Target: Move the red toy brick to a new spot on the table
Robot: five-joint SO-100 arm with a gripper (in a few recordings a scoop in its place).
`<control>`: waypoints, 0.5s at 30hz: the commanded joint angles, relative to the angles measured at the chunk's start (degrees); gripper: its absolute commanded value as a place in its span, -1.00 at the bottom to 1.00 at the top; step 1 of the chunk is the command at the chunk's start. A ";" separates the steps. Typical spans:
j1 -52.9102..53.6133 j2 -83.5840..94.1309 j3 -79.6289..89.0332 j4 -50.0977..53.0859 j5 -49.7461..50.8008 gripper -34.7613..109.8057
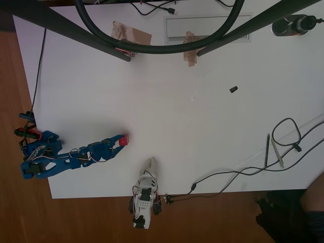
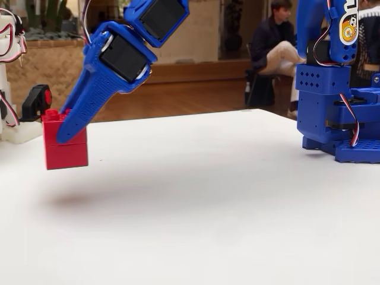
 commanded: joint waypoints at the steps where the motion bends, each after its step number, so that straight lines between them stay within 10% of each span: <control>1: -1.14 -2.46 -12.57 0.97 2.29 -0.52; 15: 3.96 -19.42 -31.20 -8.79 3.78 -0.52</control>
